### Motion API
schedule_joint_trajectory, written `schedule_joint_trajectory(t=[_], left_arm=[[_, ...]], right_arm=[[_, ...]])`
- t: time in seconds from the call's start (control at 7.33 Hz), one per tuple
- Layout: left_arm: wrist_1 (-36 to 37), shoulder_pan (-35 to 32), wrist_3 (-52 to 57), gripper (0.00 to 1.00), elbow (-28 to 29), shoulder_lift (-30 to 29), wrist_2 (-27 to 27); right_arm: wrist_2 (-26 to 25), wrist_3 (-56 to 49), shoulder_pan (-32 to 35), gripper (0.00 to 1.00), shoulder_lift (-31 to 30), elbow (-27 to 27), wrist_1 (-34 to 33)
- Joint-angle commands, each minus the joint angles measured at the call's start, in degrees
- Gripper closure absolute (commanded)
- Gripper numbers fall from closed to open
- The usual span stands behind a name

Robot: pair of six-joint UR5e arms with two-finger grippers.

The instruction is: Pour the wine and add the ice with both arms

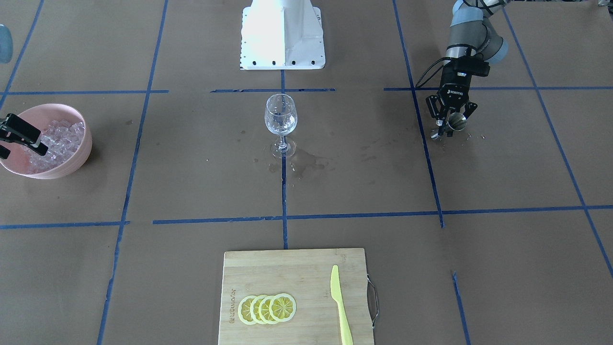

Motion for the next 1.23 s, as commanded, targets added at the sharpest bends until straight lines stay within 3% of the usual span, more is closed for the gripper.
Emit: schedule_joint_trajectory(t=[0.0,0.14,0.41,0.55,0.68,1.09], left_arm=[[0.00,0.77,-0.08,0.80,0.55,-0.03,0.05],[0.00,0.86,-0.08,0.70,0.64,-0.03,-0.04],[-0.61,0.86,-0.08,0.24,0.55,-0.03,-0.13],[-0.70,0.86,-0.16,0.09,0.38,-0.03,-0.13],[-0.70,0.77,-0.08,0.02,0.12,0.06,-0.13],[-0.62,0.86,0.53,0.01,-0.41,0.76,-0.92]], right_arm=[[0.00,0.00,0.00,0.00,0.00,-0.03,0.00],[0.00,0.00,0.00,0.00,0.00,0.05,0.00],[0.09,0.00,0.00,0.00,0.00,0.32,0.00],[0.09,0.00,0.00,0.00,0.00,0.49,0.00],[0.09,0.00,0.00,0.00,0.00,0.49,0.00],[0.09,0.00,0.00,0.00,-0.18,0.58,0.00]])
